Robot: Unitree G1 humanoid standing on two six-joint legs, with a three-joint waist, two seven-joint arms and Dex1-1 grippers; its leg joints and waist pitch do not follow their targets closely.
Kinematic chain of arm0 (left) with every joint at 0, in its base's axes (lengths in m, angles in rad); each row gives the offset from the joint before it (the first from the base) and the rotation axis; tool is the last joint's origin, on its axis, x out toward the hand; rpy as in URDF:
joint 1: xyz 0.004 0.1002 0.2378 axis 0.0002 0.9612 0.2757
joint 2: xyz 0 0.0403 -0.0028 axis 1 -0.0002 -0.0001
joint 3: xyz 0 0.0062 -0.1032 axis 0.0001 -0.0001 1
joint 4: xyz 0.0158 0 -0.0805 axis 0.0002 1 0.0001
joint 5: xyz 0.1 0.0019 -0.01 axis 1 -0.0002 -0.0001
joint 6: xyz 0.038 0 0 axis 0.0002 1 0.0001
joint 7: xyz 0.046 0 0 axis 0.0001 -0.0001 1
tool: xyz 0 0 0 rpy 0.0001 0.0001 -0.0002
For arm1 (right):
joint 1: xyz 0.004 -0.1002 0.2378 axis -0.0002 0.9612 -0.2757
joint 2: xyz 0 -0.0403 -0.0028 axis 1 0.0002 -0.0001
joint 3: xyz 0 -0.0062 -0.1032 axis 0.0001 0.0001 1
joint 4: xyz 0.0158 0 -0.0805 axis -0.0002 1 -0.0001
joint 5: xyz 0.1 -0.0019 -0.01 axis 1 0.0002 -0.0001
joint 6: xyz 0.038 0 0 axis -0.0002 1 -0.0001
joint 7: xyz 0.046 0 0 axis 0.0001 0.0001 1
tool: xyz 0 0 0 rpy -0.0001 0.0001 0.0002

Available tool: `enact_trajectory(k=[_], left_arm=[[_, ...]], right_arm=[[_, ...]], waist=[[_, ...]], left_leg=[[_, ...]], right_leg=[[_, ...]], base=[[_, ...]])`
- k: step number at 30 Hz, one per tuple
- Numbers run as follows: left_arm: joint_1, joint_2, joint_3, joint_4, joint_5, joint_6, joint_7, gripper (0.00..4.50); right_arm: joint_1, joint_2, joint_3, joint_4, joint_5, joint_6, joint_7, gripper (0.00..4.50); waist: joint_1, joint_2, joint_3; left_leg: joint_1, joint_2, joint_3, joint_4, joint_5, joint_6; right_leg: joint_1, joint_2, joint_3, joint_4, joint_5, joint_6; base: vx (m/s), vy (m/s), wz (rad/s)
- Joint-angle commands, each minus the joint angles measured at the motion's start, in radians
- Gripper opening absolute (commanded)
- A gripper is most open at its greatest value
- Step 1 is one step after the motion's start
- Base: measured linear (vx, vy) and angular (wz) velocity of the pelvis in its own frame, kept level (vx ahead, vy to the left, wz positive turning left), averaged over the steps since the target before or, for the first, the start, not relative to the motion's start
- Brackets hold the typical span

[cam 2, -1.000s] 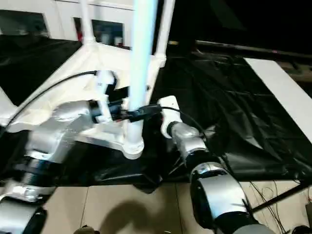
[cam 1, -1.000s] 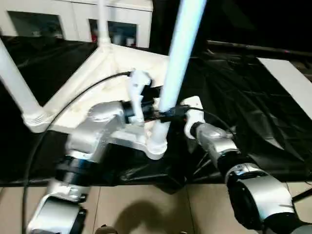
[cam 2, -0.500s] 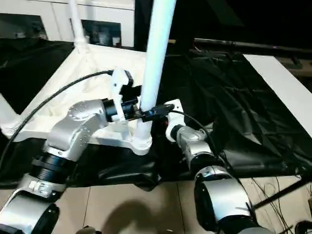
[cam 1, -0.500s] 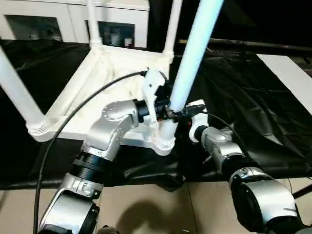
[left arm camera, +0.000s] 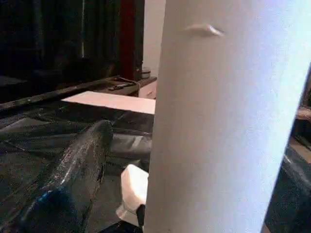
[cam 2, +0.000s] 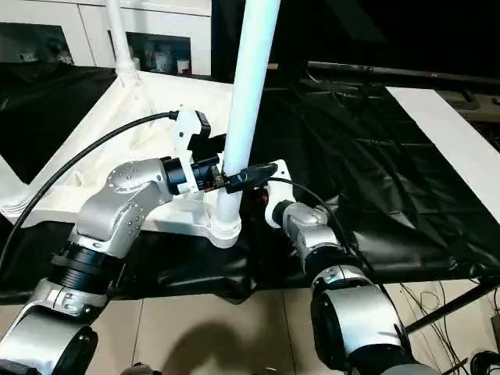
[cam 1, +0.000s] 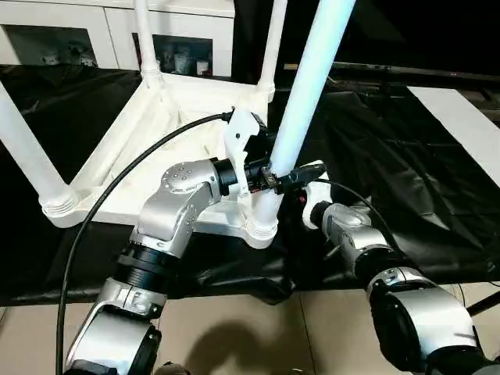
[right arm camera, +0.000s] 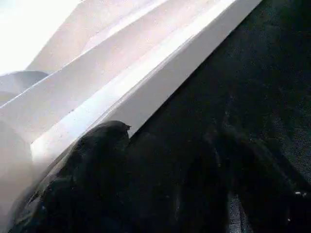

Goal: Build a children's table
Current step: Rotate table base

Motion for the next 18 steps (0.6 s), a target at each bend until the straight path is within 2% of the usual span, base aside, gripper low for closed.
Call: enact_trajectory(k=[1, 5, 6, 8, 9, 12, 14, 15, 18], left_arm=[[-0.017, -0.056, -0.048, -0.004, 0.007, -0.007, 0.013, 4.44], [-0.023, -0.067, -0.047, 0.011, 0.018, -0.02, 0.024, 4.44], [-0.039, -0.06, -0.03, 0.052, 0.048, -0.055, 0.055, 4.44], [-0.048, -0.053, -0.02, 0.074, 0.063, -0.075, 0.07, 4.44], [-0.056, -0.031, -0.008, 0.101, 0.079, -0.101, 0.076, 4.44], [-0.05, -0.002, 0.019, 0.1, 0.057, -0.095, 0.051, 4.44], [-0.03, 0.025, 0.038, 0.085, 0.059, -0.105, 0.047, 4.44], [-0.026, 0.03, 0.04, 0.083, 0.06, -0.107, 0.047, 4.44], [0.01, 0.076, 0.044, 0.048, 0.075, -0.11, 0.027, 4.44]], right_arm=[[-0.024, 0.079, 0.077, 0.001, -0.023, 0.001, 0.145, 3.62], [-0.023, 0.076, 0.076, 0.005, -0.039, -0.018, 0.085, 3.62], [-0.032, 0.068, 0.034, 0.002, -0.018, -0.044, -0.004, 3.62], [-0.037, 0.064, 0.01, -0.001, -0.002, -0.055, -0.041, 3.62], [-0.041, 0.054, -0.02, -0.009, 0.022, -0.068, -0.059, 3.62], [-0.038, 0.034, -0.044, -0.022, 0.044, -0.081, -0.033, 3.62], [-0.031, 0.005, -0.058, -0.042, 0.058, -0.097, -0.004, 3.62], [-0.029, 0.0, -0.061, -0.046, 0.061, -0.099, 0.001, 3.62], [-0.024, -0.039, -0.092, -0.072, 0.087, -0.104, 0.021, 3.62]], waist=[[0.008, 0.018, -0.076], [0.008, 0.021, -0.077], [0.009, 0.021, -0.077], [0.008, 0.021, -0.076], [0.008, 0.023, -0.077], [0.009, 0.022, -0.08], [0.01, 0.022, -0.083], [0.013, 0.022, -0.083], [0.017, 0.021, -0.08]], left_leg=[[0.005, -0.01, 0.013, -0.065, -0.189, 0.011], [0.007, -0.01, 0.014, -0.064, -0.18, 0.015], [0.008, -0.01, 0.014, -0.064, -0.18, 0.014], [0.009, -0.011, 0.013, -0.066, -0.191, 0.01], [0.011, -0.012, 0.013, -0.065, -0.2, 0.008], [0.007, -0.011, 0.014, -0.063, -0.179, 0.016], [0.003, -0.012, 0.014, -0.06, -0.137, 0.029], [0.005, -0.011, 0.015, -0.059, -0.129, 0.041], [0.007, -0.009, 0.015, -0.061, -0.136, 0.045]], right_leg=[[0.062, -0.049, 0.038, -0.072, -0.087, -0.24], [0.061, -0.049, 0.038, -0.072, -0.06, -0.255], [0.061, -0.049, 0.038, -0.071, -0.058, -0.256], [0.059, -0.048, 0.038, -0.074, -0.077, -0.248], [0.058, -0.049, 0.038, -0.075, -0.087, -0.243], [0.062, -0.049, 0.039, -0.069, -0.048, -0.247], [0.064, -0.048, 0.039, -0.062, 0.013, -0.26], [0.063, -0.047, 0.038, -0.06, 0.037, -0.267], [0.062, -0.048, 0.037, -0.06, 0.028, -0.272]], base=[[0.0, 0.0, 0.0], [0.0, 0.0, 0.0], [0.0, 0.0, 0.0], [0.0, 0.0, 0.0], [0.0, 0.0, 0.0], [0.0, 0.0, 0.0], [0.0, 0.0, 0.0], [0.0, 0.0, 0.0], [0.0, 0.0, 0.0]])
